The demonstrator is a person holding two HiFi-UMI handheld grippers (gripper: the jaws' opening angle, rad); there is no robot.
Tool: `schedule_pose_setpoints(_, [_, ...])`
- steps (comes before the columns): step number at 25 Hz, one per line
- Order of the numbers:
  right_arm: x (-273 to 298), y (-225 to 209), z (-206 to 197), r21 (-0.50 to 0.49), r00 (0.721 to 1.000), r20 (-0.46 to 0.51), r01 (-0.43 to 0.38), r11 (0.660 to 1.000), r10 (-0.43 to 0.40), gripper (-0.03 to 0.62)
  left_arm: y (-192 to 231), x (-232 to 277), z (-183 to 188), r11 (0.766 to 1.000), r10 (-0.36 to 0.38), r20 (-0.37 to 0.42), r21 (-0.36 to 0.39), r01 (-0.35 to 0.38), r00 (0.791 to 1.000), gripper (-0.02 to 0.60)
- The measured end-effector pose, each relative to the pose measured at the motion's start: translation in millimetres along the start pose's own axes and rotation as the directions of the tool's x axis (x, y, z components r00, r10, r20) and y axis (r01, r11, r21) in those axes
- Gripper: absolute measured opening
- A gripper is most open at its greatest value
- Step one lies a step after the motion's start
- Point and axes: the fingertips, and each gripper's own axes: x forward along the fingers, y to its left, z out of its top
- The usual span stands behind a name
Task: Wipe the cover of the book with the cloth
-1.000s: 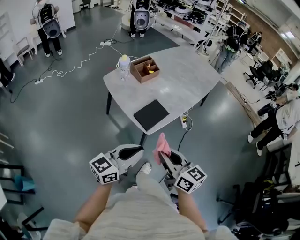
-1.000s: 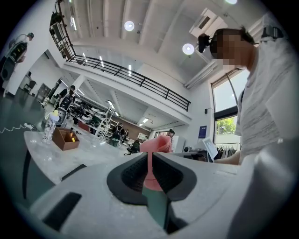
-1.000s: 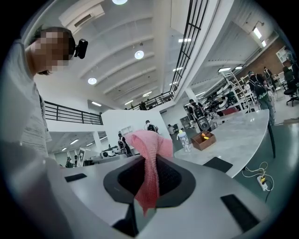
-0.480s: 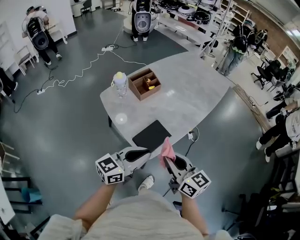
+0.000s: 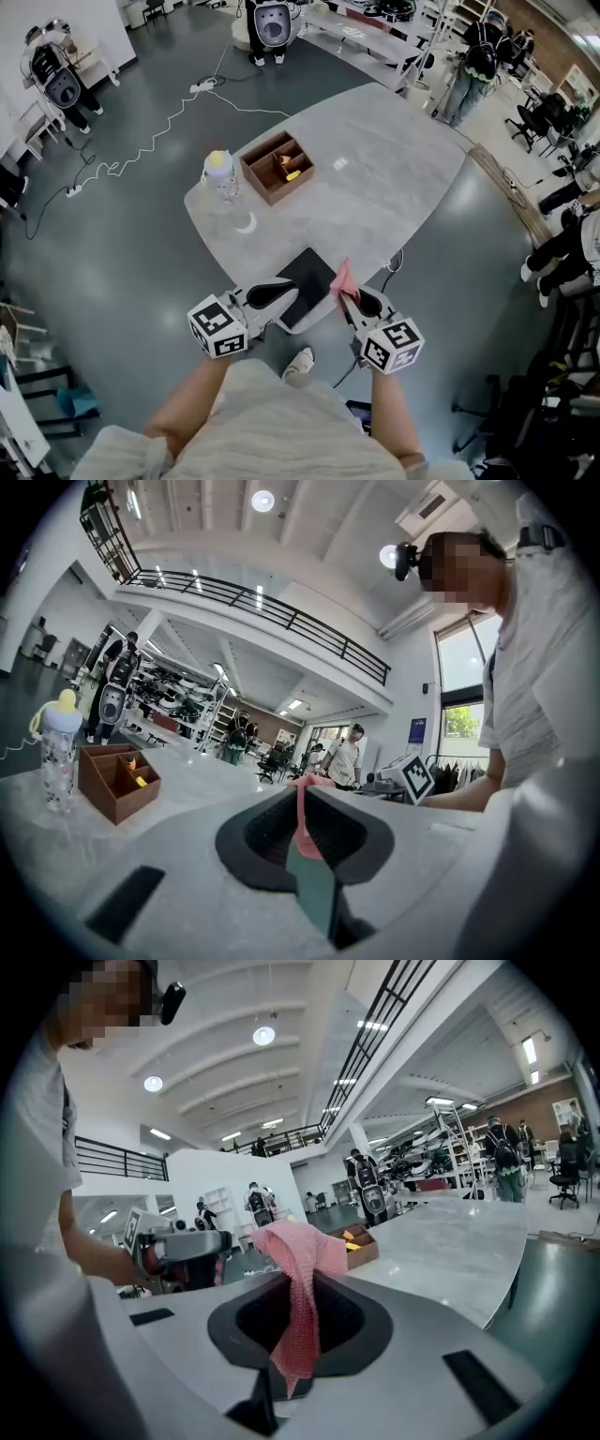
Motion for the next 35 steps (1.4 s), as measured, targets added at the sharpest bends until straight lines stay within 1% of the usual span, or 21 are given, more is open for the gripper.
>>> schedule_pose_setpoints(2, [25,-11,-10,-0.037,0.998,-0.061,0.021,0.999,-0.023,0.046,17,0,-2,1.0,0.003,-0.005,-0.011,-0.003,1.0,0.035])
schedule_pose_setpoints(5, [64,-29,-25,-0.092,0.987,-0.147,0.051,0.994,-0.064,0.046,41,0,-5,1.0,-0.007,-0.007,-0.028,0.006,1.0,0.035])
schedule_pose_setpoints(8, [101,-43,-45,-0.152,0.963,-0.24,0.09,0.984,-0.125,0.046,63,-4,-6,0.999,-0.024,-0.023,-0.047,0.023,0.999,0.035])
schedule_pose_setpoints(10, [122,-52,-62,-0.183,0.937,-0.309,0.109,0.977,-0.163,0.046,75,-6,-6,0.997,-0.046,-0.035,-0.059,0.044,0.998,0.035])
schedule_pose_setpoints(14, [153,-69,-93,-0.254,0.875,-0.422,0.138,0.957,-0.238,0.046,97,-12,-6,0.994,-0.088,-0.046,-0.064,0.085,0.995,0.035])
schedule_pose_setpoints(18, [167,-83,-125,-0.315,0.806,-0.507,0.154,0.936,-0.304,0.046,108,-20,-9,0.991,-0.112,-0.053,-0.082,0.107,0.992,0.035])
schedule_pose_setpoints(20, [171,-86,-137,-0.337,0.78,-0.537,0.151,0.929,-0.321,0.046,111,-24,-12,0.989,-0.119,-0.056,-0.099,0.113,0.991,0.035])
schedule_pose_setpoints(22, [175,-87,-146,-0.364,0.76,-0.558,0.137,0.921,-0.333,0.046,111,-29,-17,0.986,-0.133,-0.058,-0.112,0.126,0.989,0.035])
schedule_pose_setpoints(25, [180,-86,-155,-0.378,0.742,-0.578,0.126,0.917,-0.34,0.046,110,-35,-22,0.984,-0.14,-0.064,-0.124,0.132,0.988,0.035])
schedule_pose_setpoints(29, [183,-78,-165,-0.372,0.725,-0.601,0.117,0.921,-0.335,0.046,109,-43,-26,0.982,-0.148,-0.073,-0.126,0.138,0.986,0.035])
schedule_pose_setpoints(31, [182,-74,-168,-0.369,0.722,-0.607,0.116,0.922,-0.334,0.046,108,-46,-26,0.983,-0.145,-0.076,-0.128,0.135,0.986,0.035])
schedule_pose_setpoints(35, [183,-69,-171,-0.359,0.724,-0.607,0.119,0.926,-0.328,0.046,111,-49,-26,0.982,-0.15,-0.076,-0.129,0.139,0.986,0.035])
